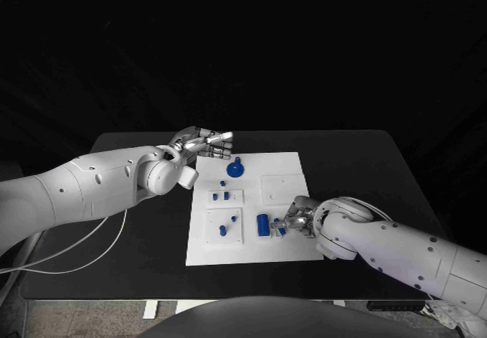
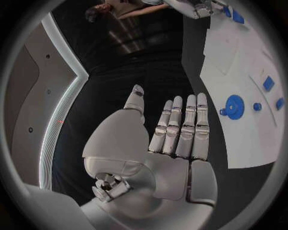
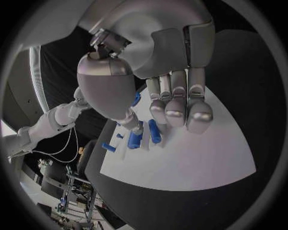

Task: Assemble the parts on the task board

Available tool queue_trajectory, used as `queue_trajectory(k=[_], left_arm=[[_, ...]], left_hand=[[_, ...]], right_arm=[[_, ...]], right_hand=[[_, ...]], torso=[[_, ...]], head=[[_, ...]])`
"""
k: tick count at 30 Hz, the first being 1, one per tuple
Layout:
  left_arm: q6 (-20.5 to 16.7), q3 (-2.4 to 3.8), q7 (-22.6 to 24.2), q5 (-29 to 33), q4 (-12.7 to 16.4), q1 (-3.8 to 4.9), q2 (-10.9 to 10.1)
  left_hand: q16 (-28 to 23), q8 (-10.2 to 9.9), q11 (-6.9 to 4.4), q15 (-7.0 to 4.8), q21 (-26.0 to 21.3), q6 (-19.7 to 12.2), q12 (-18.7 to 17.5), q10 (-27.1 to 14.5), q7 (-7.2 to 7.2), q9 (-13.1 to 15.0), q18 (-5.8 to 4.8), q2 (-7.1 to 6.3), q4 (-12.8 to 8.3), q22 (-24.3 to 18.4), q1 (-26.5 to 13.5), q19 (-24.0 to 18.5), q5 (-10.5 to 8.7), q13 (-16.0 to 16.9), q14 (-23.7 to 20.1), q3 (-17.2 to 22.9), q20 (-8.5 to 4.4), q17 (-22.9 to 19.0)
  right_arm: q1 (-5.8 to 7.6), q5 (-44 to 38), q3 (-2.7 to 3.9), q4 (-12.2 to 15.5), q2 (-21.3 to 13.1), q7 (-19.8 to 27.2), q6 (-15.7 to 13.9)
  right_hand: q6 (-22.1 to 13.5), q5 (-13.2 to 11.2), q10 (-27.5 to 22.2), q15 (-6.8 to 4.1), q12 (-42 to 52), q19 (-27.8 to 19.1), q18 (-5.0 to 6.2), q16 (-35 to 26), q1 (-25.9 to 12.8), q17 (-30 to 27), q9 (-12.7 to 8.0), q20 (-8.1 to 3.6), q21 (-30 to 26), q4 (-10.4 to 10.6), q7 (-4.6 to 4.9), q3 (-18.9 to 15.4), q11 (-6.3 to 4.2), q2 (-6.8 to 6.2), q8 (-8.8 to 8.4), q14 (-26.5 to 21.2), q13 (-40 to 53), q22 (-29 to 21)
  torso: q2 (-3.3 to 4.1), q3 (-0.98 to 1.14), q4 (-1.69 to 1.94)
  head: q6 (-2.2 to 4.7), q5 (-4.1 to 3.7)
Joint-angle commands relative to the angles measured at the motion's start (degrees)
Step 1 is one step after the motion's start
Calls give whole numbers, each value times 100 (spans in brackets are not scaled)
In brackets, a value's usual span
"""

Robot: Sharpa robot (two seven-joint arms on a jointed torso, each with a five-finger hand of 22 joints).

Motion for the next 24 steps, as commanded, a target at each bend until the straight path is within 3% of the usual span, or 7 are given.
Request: queue_trajectory(k=[1,7,15,21,24], left_arm=[[59,5,12,-6,14,5,1],[64,5,6,-6,24,6,-3],[56,5,12,-5,30,6,-13],[43,4,15,-3,22,6,-15],[39,4,12,-2,20,6,-17]], left_hand=[[-24,-9,10,8,5,-28,-5,-28,7,7,-22,-11,35,-7,-41,-38,-19,-1,-20,0,-3,-2],[-24,-8,9,8,4,-26,-6,-29,7,8,-21,-17,53,-7,-42,-40,-20,-2,-24,7,-2,-1],[-24,-9,10,10,3,-28,-5,-30,7,8,-22,-19,59,-8,-42,-43,-20,-1,-28,9,-1,-2],[-24,-8,8,9,3,-24,-4,-26,6,8,-21,-28,63,-7,-37,-42,-7,-1,-24,13,-2,-1],[-24,-8,8,9,3,-24,-4,-26,6,8,-21,-28,63,-7,-37,-42,-7,-1,-24,13,-2,-1]], right_arm=[[-25,-5,-15,72,-3,134,180],[-25,-3,-16,146,-80,105,220],[-24,-35,-15,290,-221,61,211],[-24,-64,-12,355,-276,44,192],[-24,-71,-10,343,-286,35,202]], right_hand=[[39,-28,1,3,-11,232,1,-31,6,6,12,-36,-39,88,8,-10,7,-62,33,32,-8,604],[43,-68,-3,1,-25,234,1,-43,8,0,13,-40,-46,175,7,-20,8,-88,34,29,-15,603],[45,-85,0,1,-23,236,0,-40,-46,3,14,-39,-38,234,5,17,6,-20,35,32,-16,605],[38,-92,-5,1,-23,234,0,-53,-132,-3,9,-39,-51,82,8,172,8,51,35,31,-16,602],[49,-42,-5,-1,-22,233,-2,-49,-129,1,7,-40,-54,-96,6,245,4,126,33,32,-16,602]], torso=[[0,2,0],[0,-1,-3],[-1,2,-4],[-1,5,-2],[1,5,0]], head=[[-2,3],[-4,12],[-10,17],[-10,16],[-7,14]])
